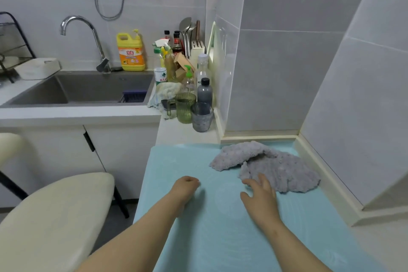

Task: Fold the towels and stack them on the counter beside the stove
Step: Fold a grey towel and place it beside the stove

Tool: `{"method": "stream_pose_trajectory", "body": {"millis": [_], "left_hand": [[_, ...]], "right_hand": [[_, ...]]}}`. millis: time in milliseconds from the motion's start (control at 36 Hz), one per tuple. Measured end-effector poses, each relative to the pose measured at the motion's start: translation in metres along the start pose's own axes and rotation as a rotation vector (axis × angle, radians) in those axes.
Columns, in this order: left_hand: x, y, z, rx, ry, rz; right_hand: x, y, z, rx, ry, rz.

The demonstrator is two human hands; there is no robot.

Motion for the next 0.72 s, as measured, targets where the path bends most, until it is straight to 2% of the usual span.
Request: {"method": "stream_pose_trajectory", "body": {"millis": [139, 278, 417, 722], "left_hand": [[-0.002, 0.012, -0.002, 0.04, -0.014, -0.194], [-0.005, 0.022, 0.003, 0.041, 0.07, -0.13], [-0.002, 0.027, 0.002, 0.008, 0.075, -0.05], [0.01, 0.02, -0.004, 0.123, 0.022, -0.006]], "right_hand": [[-0.002, 0.02, 0.006, 0.179, -0.097, 0.056], [-0.01, 0.034, 0.01, 0.299, -0.169, 0.116], [-0.011, 0.031, 0.012, 0.251, -0.287, 0.062], [-0.01, 0.009, 0.009, 0.03, -0.431, -0.059]]}}
Point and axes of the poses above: each hand's wrist, its own y-axis towards the middle knuckle, its own z-axis out of the palm, x = y × z, the point moved 6 cm from there along y, towards the middle knuckle, and after that the axes turned 8 degrees about x, right-handed, at the moved point
